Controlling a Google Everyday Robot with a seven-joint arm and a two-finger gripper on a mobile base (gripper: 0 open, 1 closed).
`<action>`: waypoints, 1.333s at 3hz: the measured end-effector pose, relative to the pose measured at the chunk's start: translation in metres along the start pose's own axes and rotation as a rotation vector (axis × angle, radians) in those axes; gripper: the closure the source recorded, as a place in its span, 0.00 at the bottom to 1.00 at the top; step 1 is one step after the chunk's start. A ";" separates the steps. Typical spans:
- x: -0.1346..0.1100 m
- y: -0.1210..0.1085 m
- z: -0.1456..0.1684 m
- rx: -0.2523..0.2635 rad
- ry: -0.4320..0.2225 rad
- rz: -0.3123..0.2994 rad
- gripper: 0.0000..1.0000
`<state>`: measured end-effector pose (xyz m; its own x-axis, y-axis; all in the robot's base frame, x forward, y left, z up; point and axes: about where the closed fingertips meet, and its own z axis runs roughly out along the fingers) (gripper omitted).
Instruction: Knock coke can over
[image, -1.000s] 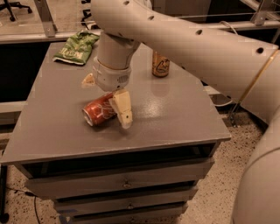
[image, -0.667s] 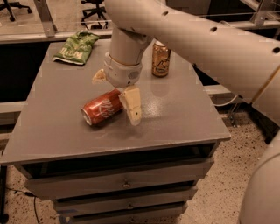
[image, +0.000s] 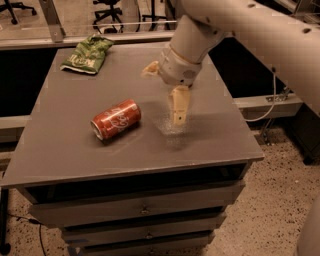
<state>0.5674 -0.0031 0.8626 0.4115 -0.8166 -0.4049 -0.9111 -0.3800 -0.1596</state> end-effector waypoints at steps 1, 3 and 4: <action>0.032 0.004 -0.021 0.050 -0.047 0.131 0.00; 0.094 0.040 -0.068 0.143 -0.272 0.482 0.00; 0.097 0.053 -0.083 0.166 -0.325 0.513 0.00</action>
Offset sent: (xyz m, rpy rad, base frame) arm 0.0135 -0.1426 0.0206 0.2592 0.2321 -0.5124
